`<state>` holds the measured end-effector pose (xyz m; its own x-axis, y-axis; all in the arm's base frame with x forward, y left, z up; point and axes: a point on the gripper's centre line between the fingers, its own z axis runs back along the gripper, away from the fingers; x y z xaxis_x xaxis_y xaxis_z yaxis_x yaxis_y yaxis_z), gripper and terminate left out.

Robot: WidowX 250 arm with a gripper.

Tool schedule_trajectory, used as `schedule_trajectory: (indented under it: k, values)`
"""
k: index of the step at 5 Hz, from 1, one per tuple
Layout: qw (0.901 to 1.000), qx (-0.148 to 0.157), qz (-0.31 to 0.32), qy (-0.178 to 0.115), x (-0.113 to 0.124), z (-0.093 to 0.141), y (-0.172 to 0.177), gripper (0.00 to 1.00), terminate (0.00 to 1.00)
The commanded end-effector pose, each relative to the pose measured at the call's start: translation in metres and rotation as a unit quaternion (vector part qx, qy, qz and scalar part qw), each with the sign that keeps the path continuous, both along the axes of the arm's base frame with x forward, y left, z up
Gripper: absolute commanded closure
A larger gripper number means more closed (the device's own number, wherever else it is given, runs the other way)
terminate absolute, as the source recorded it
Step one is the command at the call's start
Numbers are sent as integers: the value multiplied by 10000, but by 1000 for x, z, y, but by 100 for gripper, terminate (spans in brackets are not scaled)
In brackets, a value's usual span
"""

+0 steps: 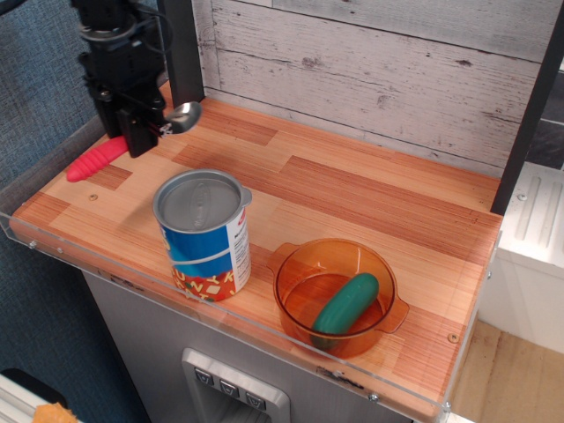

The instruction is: Move the spoon to the left of the can.

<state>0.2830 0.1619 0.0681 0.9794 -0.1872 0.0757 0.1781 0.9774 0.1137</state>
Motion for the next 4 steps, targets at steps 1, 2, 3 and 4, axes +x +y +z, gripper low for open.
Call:
schedule_trajectory:
  k: [1, 2, 3, 4]
  values:
    - [9994, 174, 248, -153, 3, -7, -7, 100, 0]
    - [9995, 238, 178, -120, 7, -20, -6, 100, 0]
    - [9992, 277, 287, -40, 6, -31, -1, 100, 0]
    - [9990, 270, 351, -42, 3, -34, 4, 100, 0]
